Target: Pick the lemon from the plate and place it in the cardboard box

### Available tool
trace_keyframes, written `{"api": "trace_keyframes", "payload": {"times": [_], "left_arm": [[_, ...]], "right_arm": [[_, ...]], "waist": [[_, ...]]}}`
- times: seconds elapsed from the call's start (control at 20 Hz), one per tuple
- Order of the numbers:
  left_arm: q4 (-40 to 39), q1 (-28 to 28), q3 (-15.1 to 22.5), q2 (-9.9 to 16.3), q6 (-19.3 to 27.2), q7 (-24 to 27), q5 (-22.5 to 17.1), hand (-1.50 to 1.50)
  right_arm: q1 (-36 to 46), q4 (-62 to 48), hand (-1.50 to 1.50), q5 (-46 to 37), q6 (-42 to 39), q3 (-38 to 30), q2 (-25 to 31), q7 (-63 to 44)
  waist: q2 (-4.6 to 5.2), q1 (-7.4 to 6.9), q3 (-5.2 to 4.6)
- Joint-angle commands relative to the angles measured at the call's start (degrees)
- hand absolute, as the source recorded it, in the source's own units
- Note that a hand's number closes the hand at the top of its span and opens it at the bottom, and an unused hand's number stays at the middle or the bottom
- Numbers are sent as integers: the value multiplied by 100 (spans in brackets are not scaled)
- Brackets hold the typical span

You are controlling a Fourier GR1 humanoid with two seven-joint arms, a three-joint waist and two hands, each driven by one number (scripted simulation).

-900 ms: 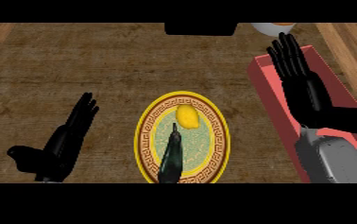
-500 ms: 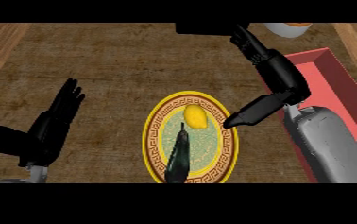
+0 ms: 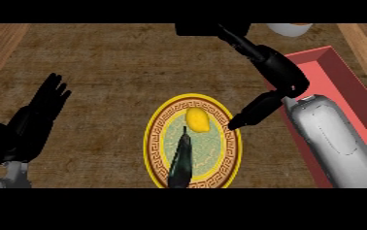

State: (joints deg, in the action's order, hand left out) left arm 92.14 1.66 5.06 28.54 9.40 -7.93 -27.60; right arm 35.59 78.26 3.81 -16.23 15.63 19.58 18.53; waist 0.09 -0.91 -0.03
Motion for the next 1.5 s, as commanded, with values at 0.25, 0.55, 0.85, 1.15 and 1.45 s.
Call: {"api": "trace_keyframes", "payload": {"times": [0.25,0.55,0.85,1.15,1.45], "left_arm": [[-123,-153,13,-116,-46,131,68,0],[-59,-46,-224,22,-122,-69,-52,0],[-18,-18,-103,-218,-25,-126,165,0],[110,291,-413,-27,-223,-591,42,0],[22,13,-407,-370,-262,-325,430,0]], "right_arm": [[1040,609,-150,-1849,-865,1373,1078,-1577],[1431,1072,-150,-2161,-1688,2150,536,-3268],[1689,641,-150,-2060,-2576,2143,-113,-4249],[1877,27,-150,-2197,-3050,1850,-656,-4744],[1528,173,-150,-2693,-3352,1684,-829,-4811]], "waist": [[-59,45,-22],[-58,74,-8],[-32,71,-2],[-12,53,1],[-12,64,2]]}}
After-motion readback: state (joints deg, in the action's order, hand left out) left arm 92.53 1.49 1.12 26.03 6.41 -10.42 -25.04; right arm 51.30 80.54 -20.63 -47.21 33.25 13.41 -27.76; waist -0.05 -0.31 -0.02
